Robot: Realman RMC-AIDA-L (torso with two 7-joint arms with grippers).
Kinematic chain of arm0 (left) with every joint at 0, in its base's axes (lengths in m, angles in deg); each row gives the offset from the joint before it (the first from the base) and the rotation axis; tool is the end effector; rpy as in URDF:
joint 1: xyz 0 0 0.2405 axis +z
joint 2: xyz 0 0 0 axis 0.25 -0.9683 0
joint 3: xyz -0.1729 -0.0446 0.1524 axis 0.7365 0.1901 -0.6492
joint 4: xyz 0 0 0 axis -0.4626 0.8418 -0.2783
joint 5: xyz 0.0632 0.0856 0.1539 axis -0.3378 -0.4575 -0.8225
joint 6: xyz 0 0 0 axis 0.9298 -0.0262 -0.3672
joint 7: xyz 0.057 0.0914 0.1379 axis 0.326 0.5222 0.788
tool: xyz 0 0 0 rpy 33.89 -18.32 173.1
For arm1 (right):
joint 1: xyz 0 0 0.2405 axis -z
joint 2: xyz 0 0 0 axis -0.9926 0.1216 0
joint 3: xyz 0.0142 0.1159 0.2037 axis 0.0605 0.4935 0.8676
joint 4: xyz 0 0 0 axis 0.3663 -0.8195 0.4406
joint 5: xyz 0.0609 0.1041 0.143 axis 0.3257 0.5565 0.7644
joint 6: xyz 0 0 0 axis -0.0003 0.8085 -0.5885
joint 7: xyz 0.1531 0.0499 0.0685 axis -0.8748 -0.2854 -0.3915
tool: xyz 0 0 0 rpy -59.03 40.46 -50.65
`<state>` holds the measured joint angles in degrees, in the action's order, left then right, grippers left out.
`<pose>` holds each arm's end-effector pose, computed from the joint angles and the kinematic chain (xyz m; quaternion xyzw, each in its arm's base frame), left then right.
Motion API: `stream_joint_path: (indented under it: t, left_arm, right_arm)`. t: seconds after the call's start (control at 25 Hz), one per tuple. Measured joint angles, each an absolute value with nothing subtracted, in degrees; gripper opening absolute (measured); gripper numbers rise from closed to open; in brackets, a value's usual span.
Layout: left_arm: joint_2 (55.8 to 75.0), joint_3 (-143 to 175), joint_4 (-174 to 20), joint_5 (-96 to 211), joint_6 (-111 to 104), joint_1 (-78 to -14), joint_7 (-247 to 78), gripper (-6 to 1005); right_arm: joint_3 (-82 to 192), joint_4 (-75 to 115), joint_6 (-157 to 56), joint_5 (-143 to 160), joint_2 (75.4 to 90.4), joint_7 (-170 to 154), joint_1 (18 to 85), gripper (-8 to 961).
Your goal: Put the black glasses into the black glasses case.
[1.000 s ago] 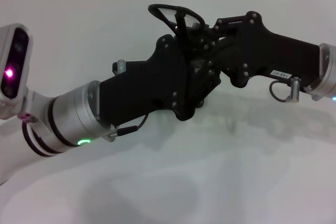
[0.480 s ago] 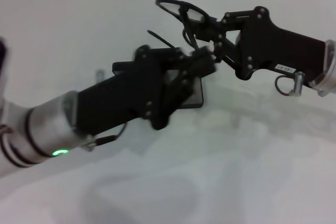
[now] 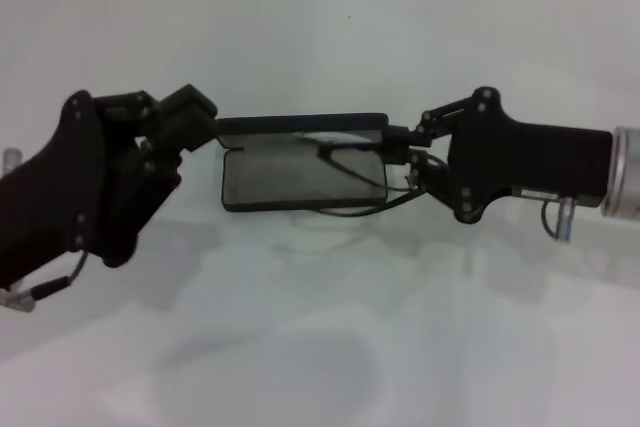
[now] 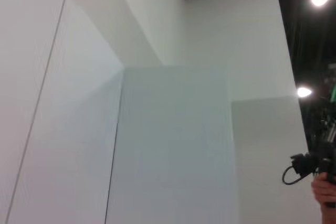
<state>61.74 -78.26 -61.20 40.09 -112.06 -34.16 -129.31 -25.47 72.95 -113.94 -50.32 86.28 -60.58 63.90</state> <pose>-0.1768 0.2202 0.0358 -0.7939 -0.0343 -0.5956 0.1173 0.1401 0.2954 -0.0394 -0.9382 -0.0919 0.2843 0.1744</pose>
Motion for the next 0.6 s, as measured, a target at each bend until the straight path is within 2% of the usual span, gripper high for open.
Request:
stream_joint_path:
  t: [0.12,0.2,0.36,0.6]
  left_arm:
    - [62.36,-78.2,-61.9,38.4,-112.0,-34.5,-129.3,86]
    - [63.68,-78.0,-62.5,35.7,-112.0,-36.3,-129.1,86]
    - [64.85,-78.0,-62.7,34.8,-112.0,-37.6,-129.0,86]
    - [67.63,-78.4,-62.9,33.1,-112.0,-39.8,-129.4,86]
  right_arm:
    - [-27.4,76.4,-110.5,-48.8,86.30,-60.4,65.2,76]
    - [-27.4,76.0,-109.9,-45.6,86.29,-59.5,64.6,76]
    - [-26.8,73.6,-110.4,-35.5,86.08,-56.1,63.9,77]
    - [-21.5,64.5,-120.4,-22.8,85.81,-58.1,60.2,77]
